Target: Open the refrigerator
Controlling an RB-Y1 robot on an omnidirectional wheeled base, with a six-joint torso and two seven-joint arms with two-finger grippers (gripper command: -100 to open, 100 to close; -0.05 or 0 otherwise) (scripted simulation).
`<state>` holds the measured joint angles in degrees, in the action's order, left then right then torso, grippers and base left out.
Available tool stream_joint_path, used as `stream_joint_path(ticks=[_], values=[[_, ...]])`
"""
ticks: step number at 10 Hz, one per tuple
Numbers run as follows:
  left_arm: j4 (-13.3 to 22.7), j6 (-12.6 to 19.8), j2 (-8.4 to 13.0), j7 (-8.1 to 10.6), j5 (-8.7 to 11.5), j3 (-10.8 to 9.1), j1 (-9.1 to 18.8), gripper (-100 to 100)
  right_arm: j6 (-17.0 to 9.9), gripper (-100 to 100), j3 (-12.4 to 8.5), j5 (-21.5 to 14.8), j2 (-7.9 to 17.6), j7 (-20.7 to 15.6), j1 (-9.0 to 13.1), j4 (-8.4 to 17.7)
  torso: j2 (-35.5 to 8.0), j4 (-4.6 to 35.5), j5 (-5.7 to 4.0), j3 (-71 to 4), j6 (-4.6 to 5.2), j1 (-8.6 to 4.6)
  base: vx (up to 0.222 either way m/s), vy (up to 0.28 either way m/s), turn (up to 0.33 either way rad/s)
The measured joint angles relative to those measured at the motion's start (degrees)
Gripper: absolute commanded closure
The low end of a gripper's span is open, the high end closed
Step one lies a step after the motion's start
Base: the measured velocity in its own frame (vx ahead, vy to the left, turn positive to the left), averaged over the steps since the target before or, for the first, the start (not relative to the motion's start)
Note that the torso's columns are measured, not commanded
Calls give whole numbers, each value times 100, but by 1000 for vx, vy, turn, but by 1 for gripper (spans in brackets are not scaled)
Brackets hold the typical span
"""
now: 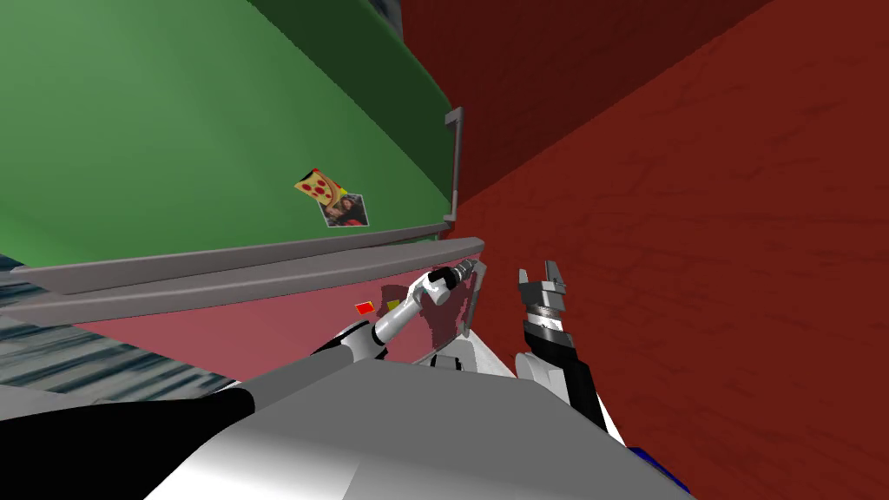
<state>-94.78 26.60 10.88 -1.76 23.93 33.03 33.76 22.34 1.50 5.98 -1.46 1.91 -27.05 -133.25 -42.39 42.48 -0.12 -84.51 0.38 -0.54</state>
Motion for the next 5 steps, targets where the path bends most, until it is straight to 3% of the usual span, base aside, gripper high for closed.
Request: stream_joint_path(ticks=[1, 5], values=[[12, 3, 4, -1, 15, 37, -23, 100, 0, 0, 0, 0, 0, 0, -2, -1, 42, -4, 3, -24, -22, 16, -134, 31, -314], [-557, 214, 212, 149, -223, -212, -477, 100, 0, 0, -1, 0, 1, 0, -1, 0, 26, -24, 5, -15, -23, 32, -158, 57, -389]])
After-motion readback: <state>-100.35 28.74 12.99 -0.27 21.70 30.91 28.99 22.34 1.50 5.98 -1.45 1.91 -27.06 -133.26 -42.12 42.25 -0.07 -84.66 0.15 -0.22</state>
